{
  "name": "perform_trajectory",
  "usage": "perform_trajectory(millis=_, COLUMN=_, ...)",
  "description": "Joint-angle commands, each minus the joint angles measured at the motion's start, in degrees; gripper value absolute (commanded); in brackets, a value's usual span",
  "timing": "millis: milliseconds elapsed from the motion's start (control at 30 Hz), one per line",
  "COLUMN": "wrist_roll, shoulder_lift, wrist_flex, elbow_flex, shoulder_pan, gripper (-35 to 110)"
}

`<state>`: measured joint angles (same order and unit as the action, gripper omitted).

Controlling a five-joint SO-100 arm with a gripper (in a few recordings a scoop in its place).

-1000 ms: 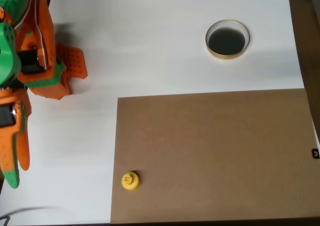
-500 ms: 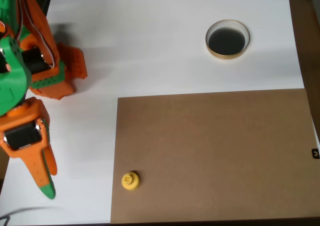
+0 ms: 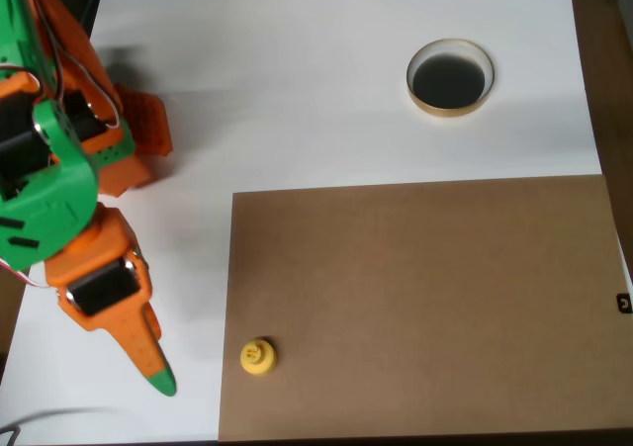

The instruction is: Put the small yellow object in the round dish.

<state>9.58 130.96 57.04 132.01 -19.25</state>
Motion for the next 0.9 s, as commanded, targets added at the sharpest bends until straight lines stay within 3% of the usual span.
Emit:
perform_trajectory(millis=0, wrist_roll=-0.18, shoulder_lift=-3.60, wrist_flex=1.76, elbow_flex=-6.50, shoulder_pan=1.67, gripper=28)
perform_trajectory(millis=367, wrist_roll=-1.85, shoulder_lift=-18.11, wrist_flex=2.29, elbow_flex=-12.13, shoulder_pan=9.32, gripper=27)
perform_trajectory(millis=867, wrist_roll=-2.02, shoulder_lift=-35.51, wrist_flex=2.72, elbow_flex=-23.38, shoulder_pan=10.02, gripper=26)
